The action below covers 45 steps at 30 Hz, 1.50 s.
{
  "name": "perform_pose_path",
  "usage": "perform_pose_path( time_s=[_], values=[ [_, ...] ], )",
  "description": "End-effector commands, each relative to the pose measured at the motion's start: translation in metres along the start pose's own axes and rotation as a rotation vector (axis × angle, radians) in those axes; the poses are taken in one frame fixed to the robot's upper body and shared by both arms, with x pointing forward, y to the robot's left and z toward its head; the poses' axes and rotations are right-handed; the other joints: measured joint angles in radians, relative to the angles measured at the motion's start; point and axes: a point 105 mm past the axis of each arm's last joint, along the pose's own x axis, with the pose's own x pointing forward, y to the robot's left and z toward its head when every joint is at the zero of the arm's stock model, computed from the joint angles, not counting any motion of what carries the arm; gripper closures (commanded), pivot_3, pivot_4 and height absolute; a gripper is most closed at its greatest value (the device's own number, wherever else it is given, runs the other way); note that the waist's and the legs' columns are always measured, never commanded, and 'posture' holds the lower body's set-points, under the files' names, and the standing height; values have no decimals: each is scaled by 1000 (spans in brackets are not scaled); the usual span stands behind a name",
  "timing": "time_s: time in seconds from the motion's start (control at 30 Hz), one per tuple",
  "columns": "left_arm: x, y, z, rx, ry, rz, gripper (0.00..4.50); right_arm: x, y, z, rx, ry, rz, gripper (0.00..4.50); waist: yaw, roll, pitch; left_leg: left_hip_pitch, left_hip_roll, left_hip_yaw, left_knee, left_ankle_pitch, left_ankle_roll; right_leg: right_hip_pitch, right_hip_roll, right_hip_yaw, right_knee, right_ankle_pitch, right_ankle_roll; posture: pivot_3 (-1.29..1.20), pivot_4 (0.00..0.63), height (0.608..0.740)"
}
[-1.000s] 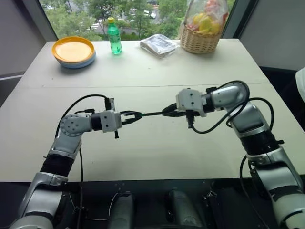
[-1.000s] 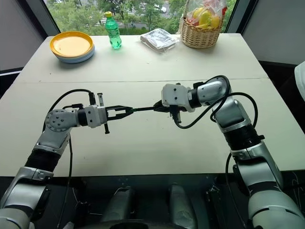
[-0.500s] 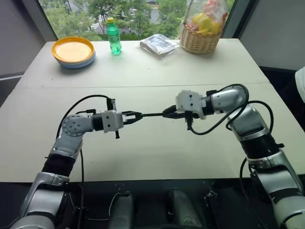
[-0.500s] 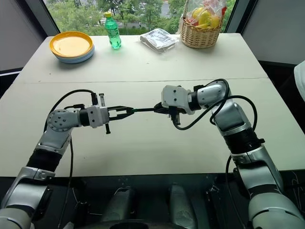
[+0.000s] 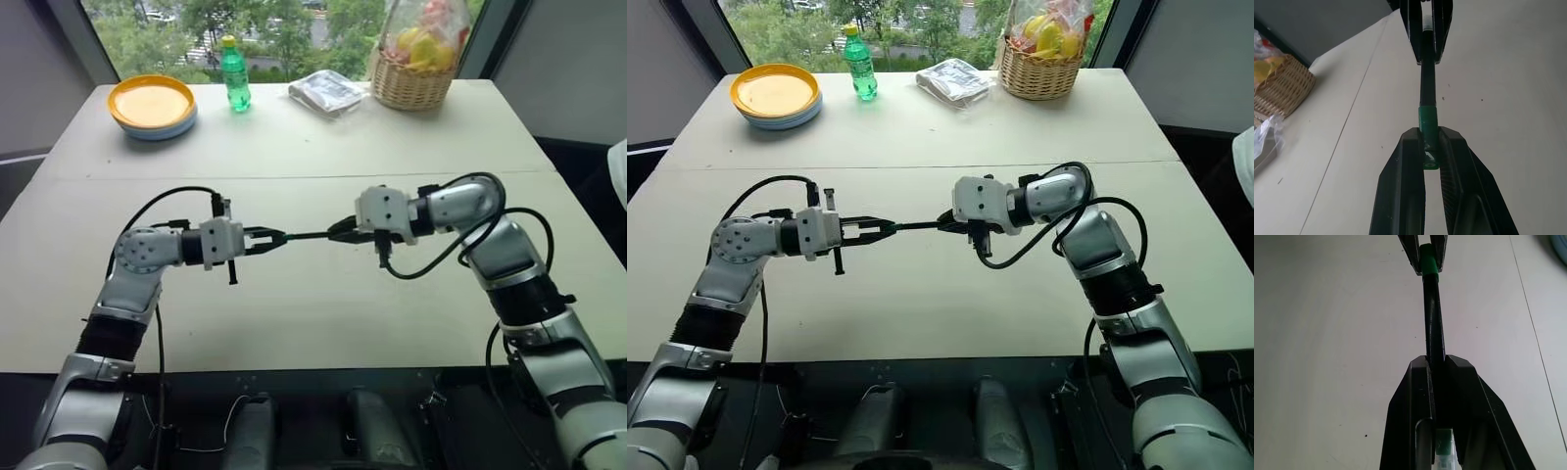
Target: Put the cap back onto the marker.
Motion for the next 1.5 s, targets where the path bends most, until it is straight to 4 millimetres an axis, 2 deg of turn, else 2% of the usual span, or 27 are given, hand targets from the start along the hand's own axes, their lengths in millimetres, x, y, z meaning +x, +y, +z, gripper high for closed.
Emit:
perform_pose_path(
  time_s=[0.03, 0.53, 0.8, 1.03, 1.5],
  values=[
    [18, 6, 35, 151, -123, 15, 4500, 13, 4, 45, -152, -156, 48, 4459, 0, 0, 0, 0, 0, 0, 0, 0, 0, 0, 0, 0, 0, 0, 0, 0, 150, 740],
    [22, 1, 34, 182, -144, 40, 4500, 16, 7, 53, -297, -213, 19, 4459, 0, 0, 0, 0, 0, 0, 0, 0, 0, 0, 0, 0, 0, 0, 0, 0, 150, 740],
    [23, -1, 40, 180, -170, 12, 4500, 15, 14, 50, -294, -233, 68, 4459, 0, 0, 0, 0, 0, 0, 0, 0, 0, 0, 0, 0, 0, 0, 0, 0, 150, 740],
    [23, -3, 35, 198, -138, -4, 4500, 15, 18, 45, -296, -209, 90, 4459, 1, 0, 0, 0, 0, 0, 0, 0, 0, 0, 0, 0, 0, 0, 0, 0, 150, 740],
    [28, 2, 44, 204, -184, 82, 4500, 17, 15, 55, -299, -244, 49, 4459, 1, 0, 0, 0, 0, 0, 0, 0, 0, 0, 0, 0, 0, 0, 0, 0, 150, 740]
  ],
)
